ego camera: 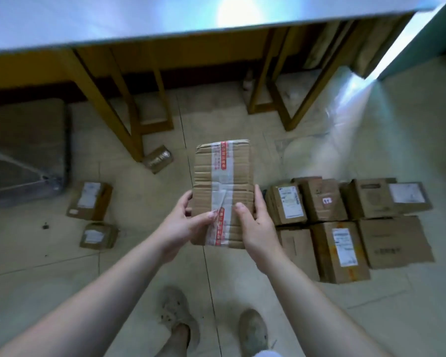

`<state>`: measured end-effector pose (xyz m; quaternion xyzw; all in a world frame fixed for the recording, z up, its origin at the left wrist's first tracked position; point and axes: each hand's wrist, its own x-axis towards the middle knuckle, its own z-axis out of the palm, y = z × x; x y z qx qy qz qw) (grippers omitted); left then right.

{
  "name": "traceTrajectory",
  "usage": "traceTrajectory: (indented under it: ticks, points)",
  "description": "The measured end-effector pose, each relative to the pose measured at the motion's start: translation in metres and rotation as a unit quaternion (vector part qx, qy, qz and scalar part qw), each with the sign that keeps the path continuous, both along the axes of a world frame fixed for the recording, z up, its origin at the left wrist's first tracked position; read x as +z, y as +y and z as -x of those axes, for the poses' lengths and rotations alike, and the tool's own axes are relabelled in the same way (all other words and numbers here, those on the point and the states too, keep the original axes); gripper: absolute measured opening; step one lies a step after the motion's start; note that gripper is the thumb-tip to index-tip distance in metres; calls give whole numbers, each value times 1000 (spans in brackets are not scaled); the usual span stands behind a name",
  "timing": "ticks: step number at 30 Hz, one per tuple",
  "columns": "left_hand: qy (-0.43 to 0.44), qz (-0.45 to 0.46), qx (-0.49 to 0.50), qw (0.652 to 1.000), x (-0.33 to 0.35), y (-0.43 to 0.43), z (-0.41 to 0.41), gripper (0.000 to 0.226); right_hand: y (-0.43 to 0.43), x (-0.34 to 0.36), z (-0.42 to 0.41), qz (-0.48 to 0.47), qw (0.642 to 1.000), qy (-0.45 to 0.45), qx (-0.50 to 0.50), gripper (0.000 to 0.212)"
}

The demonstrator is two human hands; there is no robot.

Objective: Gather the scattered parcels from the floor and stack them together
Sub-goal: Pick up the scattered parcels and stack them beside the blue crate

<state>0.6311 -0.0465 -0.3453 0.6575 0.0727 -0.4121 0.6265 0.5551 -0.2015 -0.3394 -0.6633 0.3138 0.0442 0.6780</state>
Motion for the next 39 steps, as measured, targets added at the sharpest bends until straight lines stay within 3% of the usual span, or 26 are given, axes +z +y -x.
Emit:
traceTrajectory:
  ticks: [2,5,12,19,22,30,39]
  points:
    - [-34,39,8,999,53,3,8,63,-6,43,1,-40,998,-46,18,64]
    - [-100,60,49,992,126,2,30,76,-14,107,3,-54,990,-118,63,60]
    - [-269,75,123,952,248,1,92,75,-18,235,30,-42,960,-229,154,44]
    - [-358,82,131,921,334,11,127,50,-8,318,61,-39,938,-301,166,33]
    - [-388,81,123,910,359,23,139,47,4,340,74,-36,929,-330,165,31]
    - [-455,79,114,880,395,70,181,51,52,372,109,-17,913,-375,160,52]
    - [-415,102,110,897,388,104,218,56,85,368,162,10,927,-344,151,30]
